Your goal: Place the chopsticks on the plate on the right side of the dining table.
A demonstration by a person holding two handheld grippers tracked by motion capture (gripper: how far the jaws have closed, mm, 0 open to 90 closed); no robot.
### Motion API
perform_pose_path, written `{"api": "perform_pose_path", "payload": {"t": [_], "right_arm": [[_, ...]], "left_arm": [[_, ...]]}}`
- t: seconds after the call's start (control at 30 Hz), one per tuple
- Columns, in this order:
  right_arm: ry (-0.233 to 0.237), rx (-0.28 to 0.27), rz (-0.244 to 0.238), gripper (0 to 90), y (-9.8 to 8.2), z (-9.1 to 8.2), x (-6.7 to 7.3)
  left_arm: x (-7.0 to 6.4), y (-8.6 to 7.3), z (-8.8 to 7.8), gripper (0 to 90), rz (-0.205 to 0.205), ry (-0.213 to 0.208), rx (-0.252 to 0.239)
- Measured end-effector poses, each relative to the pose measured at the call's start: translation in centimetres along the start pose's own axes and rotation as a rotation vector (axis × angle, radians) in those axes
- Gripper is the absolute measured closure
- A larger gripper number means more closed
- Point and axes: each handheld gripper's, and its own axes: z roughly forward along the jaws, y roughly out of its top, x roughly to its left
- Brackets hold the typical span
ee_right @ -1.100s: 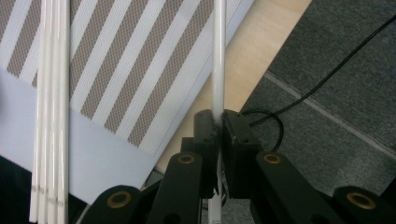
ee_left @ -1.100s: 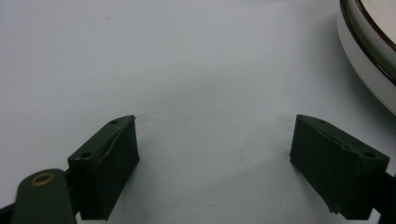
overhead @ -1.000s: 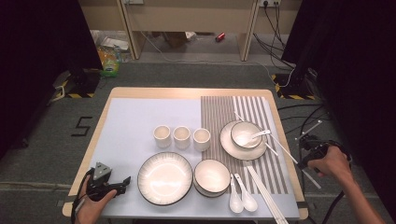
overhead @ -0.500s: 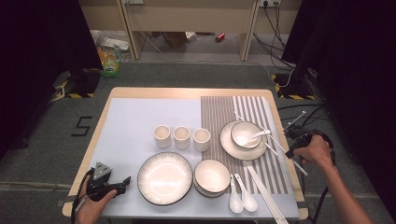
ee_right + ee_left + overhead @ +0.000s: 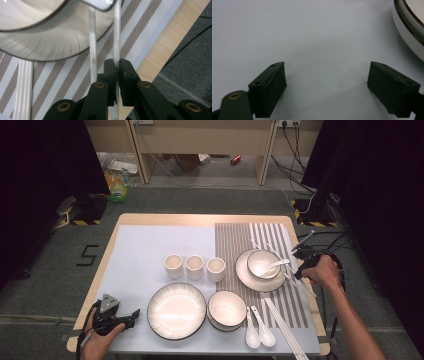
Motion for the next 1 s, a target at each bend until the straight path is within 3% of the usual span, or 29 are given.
{"api": "perform_pose_path", "payload": {"t": [0.47, 0.83, 1.0], "right_arm": [[0.005, 0.000, -0.014, 84.5, 2.1, 1.2, 0.4], [0.015, -0.015, -0.006, 84.5, 3.1, 1.4, 0.7], [0.016, -0.026, -0.025, 84.4, 3.5, 1.3, 0.7]], "left_arm": [[0.0, 0.0, 0.0, 14.4, 0.000, 0.007, -0.007], [-0.1, 0.0, 0.0, 14.4, -0.001, 0.006, -0.008], [0.0, 0.0, 0.0, 14.4, 0.000, -0.001, 0.000]]}}
